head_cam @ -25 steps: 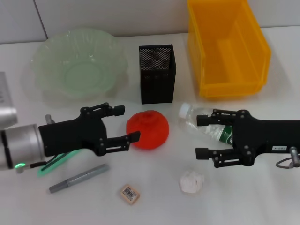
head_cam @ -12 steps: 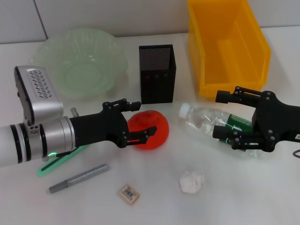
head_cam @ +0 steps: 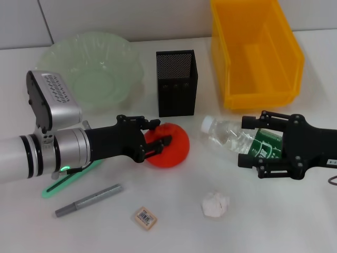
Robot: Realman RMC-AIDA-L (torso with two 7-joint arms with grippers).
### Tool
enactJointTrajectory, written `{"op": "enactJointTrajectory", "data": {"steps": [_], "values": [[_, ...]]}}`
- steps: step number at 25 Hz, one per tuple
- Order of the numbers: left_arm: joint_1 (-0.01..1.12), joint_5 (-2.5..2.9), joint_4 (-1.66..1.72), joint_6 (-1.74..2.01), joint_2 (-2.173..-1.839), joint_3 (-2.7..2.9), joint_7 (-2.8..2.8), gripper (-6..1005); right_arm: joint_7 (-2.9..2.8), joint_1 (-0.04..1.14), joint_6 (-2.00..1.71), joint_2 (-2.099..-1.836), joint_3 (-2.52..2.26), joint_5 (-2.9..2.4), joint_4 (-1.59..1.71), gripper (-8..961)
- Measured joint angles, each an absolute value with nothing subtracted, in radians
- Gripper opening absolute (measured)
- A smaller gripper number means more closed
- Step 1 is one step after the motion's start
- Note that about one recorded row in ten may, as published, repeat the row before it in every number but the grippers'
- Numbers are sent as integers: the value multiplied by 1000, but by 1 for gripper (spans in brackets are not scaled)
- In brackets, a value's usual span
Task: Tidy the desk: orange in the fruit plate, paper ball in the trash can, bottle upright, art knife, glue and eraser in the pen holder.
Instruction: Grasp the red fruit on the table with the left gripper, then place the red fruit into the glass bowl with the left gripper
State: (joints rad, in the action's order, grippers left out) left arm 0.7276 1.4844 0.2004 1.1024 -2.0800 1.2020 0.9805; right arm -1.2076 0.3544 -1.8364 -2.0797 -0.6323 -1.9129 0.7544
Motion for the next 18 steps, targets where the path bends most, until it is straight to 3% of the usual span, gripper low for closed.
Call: {"op": "enactJointTrajectory", "data": {"steps": [7,12,18], "values": [[688,1478,261,1134,-2080,1202,1024,432,-1224,354,-1804,-2081,-637,-1943,754,839],[564,1431,483,1258,-2077,1205,1109,240,-1225,354,-1803,-2082,-630,-1944,752,839],[479,1340,659,1201,-2073,1187,1181,150,-1225,359,-1794,-2082,-639,-1946,747,839]]}}
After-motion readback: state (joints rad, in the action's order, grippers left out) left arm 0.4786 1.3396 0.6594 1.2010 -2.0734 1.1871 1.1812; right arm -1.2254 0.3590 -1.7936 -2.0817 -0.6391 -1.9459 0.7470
